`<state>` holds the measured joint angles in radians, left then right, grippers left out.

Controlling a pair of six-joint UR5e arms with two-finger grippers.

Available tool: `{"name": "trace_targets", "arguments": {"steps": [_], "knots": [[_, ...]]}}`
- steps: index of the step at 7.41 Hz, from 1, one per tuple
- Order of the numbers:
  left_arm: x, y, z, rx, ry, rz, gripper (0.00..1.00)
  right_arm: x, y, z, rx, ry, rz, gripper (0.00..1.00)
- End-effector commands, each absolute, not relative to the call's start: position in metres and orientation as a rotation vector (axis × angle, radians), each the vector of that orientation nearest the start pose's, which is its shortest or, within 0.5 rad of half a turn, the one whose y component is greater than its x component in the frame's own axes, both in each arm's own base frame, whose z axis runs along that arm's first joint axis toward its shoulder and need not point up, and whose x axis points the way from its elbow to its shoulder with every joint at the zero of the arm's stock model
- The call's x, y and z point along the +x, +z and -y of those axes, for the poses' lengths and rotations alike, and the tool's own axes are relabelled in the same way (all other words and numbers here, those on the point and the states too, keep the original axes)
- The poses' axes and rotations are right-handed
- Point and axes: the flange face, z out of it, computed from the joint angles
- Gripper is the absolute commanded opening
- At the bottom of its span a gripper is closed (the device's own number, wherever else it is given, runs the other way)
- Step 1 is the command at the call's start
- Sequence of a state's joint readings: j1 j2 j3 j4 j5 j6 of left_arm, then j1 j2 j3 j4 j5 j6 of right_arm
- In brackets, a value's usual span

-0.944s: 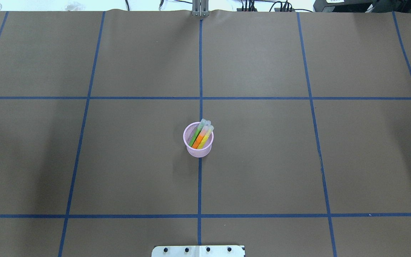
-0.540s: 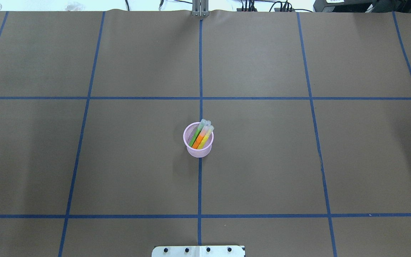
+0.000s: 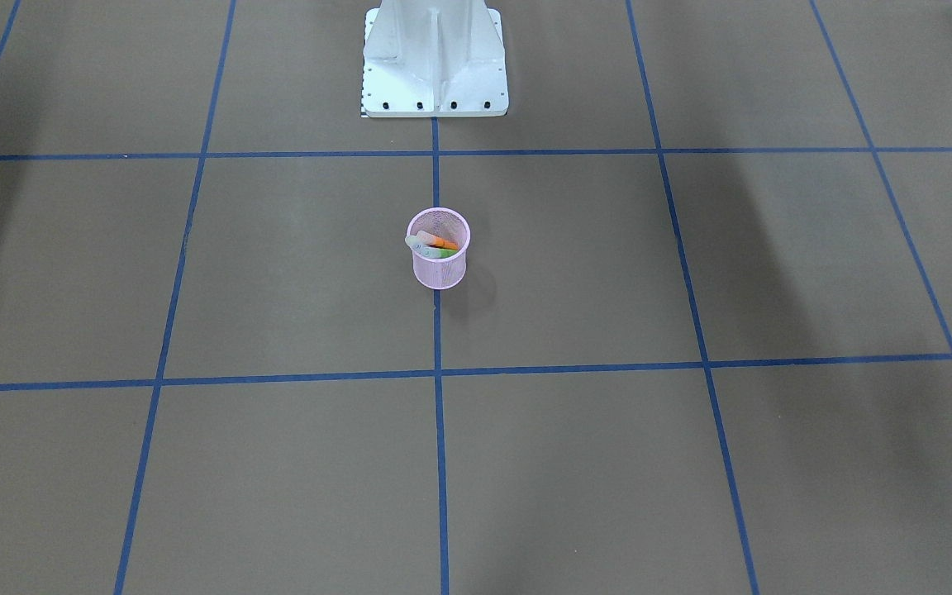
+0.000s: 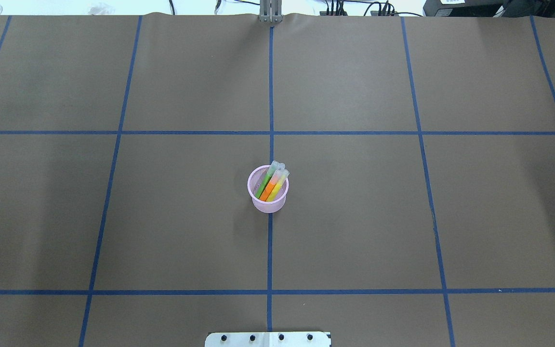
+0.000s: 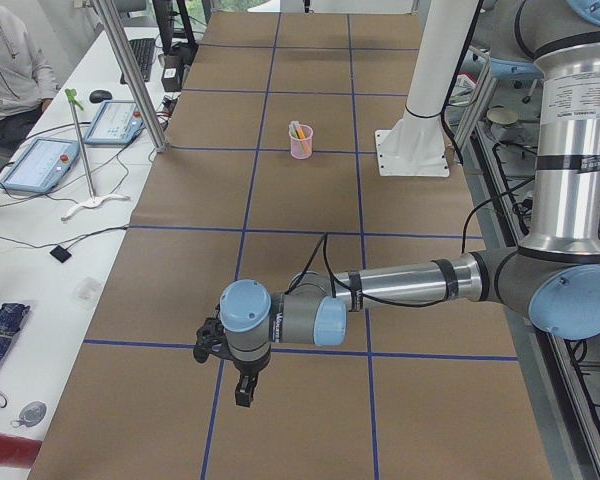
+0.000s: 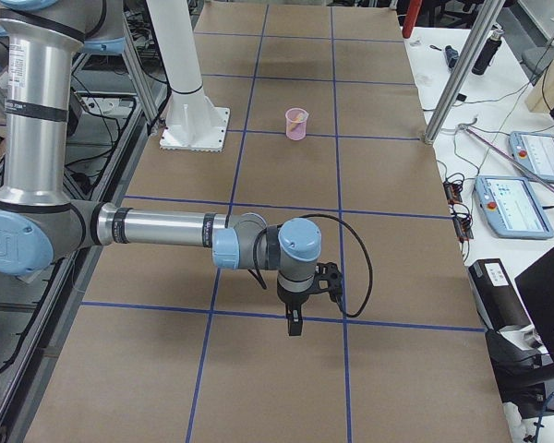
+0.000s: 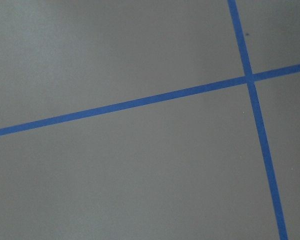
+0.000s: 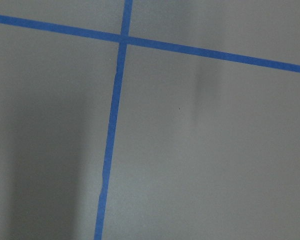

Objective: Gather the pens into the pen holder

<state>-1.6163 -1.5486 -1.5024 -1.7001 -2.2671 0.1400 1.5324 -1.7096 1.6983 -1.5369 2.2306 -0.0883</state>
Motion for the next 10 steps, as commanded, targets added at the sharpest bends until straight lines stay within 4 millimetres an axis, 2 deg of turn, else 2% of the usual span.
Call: {"name": "trace_targets", "arguments": {"steps": [1,2,3,5,8,10], "knots": [[-0.090,0.649,0.465,0.084,0.091,-0.692,1.00,0.055,0.660,0.440,0.047,-0.132,0.659,1.00],[-0.090,0.637,0.466,0.112,0.105,-0.694,1.00,0.055,0.658,0.441,0.052,-0.133,0.659,1.00],[-0.089,0.640,0.463,0.108,0.101,-0.704,1.00,0.055,0.657,0.443,0.054,-0.135,0.660,1.00],[-0.089,0.631,0.466,0.126,0.109,-0.702,1.00,0.051,0.662,0.441,0.037,-0.129,0.716,1.00],[-0.088,0.638,0.463,0.111,0.108,-0.702,1.00,0.056,0.669,0.434,0.032,-0.130,0.690,1.00],[-0.088,0.638,0.463,0.112,0.108,-0.702,1.00,0.056,0.662,0.437,0.046,-0.130,0.691,1.00]]}}
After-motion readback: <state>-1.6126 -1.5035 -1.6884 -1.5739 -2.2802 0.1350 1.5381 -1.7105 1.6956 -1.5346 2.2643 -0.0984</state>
